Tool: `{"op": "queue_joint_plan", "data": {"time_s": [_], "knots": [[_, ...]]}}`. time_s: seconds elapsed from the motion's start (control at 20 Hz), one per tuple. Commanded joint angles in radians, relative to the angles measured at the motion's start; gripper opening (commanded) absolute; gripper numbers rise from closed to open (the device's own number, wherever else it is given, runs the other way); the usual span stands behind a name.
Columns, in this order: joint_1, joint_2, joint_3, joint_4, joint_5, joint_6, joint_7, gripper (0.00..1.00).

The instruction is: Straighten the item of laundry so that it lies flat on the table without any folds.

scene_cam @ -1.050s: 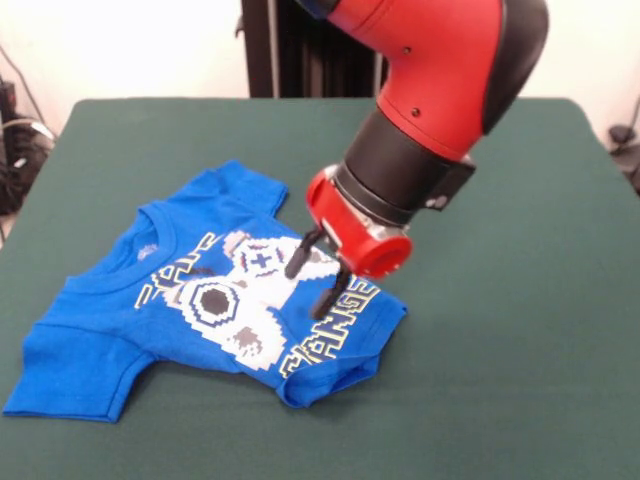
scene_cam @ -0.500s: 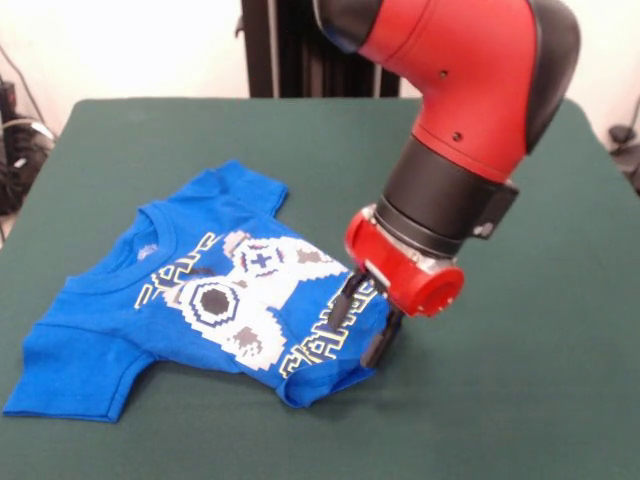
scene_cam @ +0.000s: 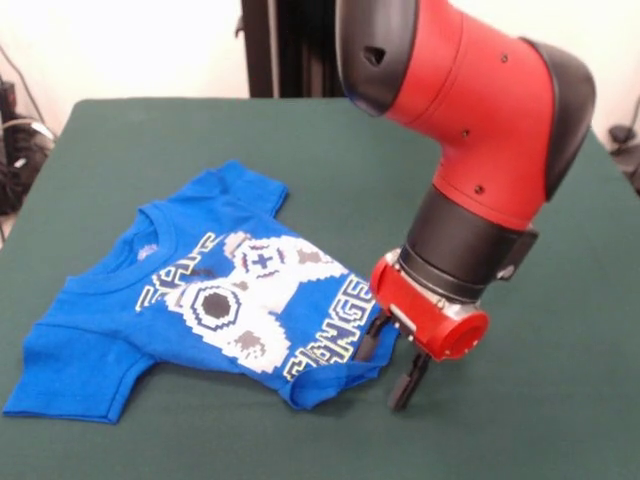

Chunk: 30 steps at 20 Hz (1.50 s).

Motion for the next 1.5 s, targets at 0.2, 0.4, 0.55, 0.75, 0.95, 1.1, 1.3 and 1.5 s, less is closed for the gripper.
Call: {"op": "queue_joint_plan", "data": {"time_s": [0.2, 0.4, 0.55, 0.75, 0.95, 1.1, 1.3, 1.5], "knots": [[0.043, 0.126, 0.057, -0.117, 0.106, 0.010, 0.200, 1.00], [0.059, 0.129, 0.016, -0.142, 0.121, 0.087, 0.200, 1.00], [0.074, 0.136, -0.035, -0.146, 0.130, 0.091, 0.219, 1.00], [0.087, 0.121, -0.040, -0.121, 0.140, 0.098, 0.204, 1.00], [0.074, 0.096, 0.067, -0.083, 0.173, 0.076, 0.152, 1.00], [0.063, 0.079, 0.129, -0.060, 0.194, 0.076, 0.117, 1.00], [0.035, 0.009, 0.261, 0.036, 0.209, 0.149, 0.018, 1.00], [0.028, -0.023, 0.303, 0.081, 0.203, 0.239, -0.019, 1.00]]}}
